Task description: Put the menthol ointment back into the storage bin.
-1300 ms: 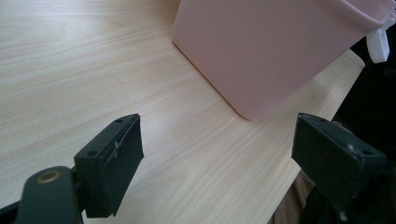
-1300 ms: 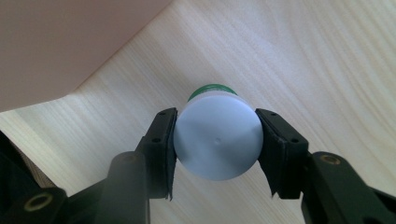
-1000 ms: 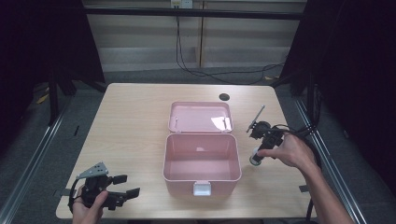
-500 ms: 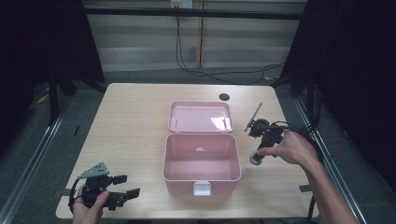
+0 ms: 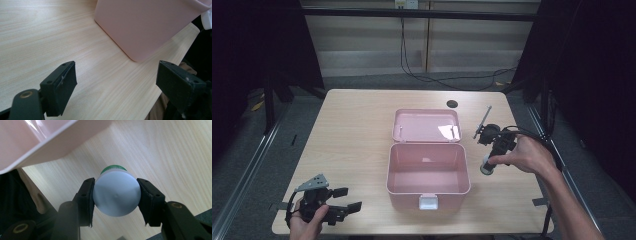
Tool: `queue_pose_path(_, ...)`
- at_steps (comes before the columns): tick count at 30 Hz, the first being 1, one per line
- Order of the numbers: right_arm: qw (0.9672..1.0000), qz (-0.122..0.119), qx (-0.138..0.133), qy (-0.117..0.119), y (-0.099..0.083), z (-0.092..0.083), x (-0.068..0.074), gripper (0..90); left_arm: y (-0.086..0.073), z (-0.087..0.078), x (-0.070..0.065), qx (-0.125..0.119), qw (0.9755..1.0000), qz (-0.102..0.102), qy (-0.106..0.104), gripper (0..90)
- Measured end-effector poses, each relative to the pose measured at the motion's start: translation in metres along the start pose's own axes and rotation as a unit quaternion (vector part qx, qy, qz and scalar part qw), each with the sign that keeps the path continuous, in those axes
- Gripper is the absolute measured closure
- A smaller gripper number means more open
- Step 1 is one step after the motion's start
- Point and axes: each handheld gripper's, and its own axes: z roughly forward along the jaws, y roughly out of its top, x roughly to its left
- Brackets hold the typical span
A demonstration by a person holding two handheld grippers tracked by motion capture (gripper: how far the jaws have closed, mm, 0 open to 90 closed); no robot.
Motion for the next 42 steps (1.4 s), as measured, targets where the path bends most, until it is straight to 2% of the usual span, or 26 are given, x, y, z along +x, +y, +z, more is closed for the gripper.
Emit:
queue_pose_path(15,0.9994,-0.026,-0.024,-0.005,0.005,-0.025,0.009,50.9,0.000,0.000,0.000,0.002,1.0000,-0.001,0.001,16.5)
queue_pose_path(16,0.9992,-0.035,-0.021,-0.006,0.006,-0.027,0.011,50.9,0.000,0.000,0.000,0.003,1.0000,-0.001,0.001,16.5)
queue_pose_path(24,0.9981,-0.052,-0.031,-0.008,0.016,-0.041,0.019,50.9,0.000,0.001,0.000,0.003,1.0000,-0.004,0.003,16.7)
queue_pose_path(33,0.9958,-0.068,-0.062,-0.005,0.025,-0.057,0.028,50.9,0.000,0.000,0.000,0.004,1.0000,-0.004,0.003,16.7)
queue_pose_path(37,0.9945,-0.083,-0.063,-0.003,0.032,-0.055,0.032,50.9,0.000,0.000,0.000,0.005,1.0000,-0.004,0.003,16.7)
queue_pose_path(42,0.9935,-0.088,-0.072,0.006,0.041,-0.053,0.035,50.9,0.000,0.000,0.000,0.004,1.0000,-0.005,0.003,16.7)
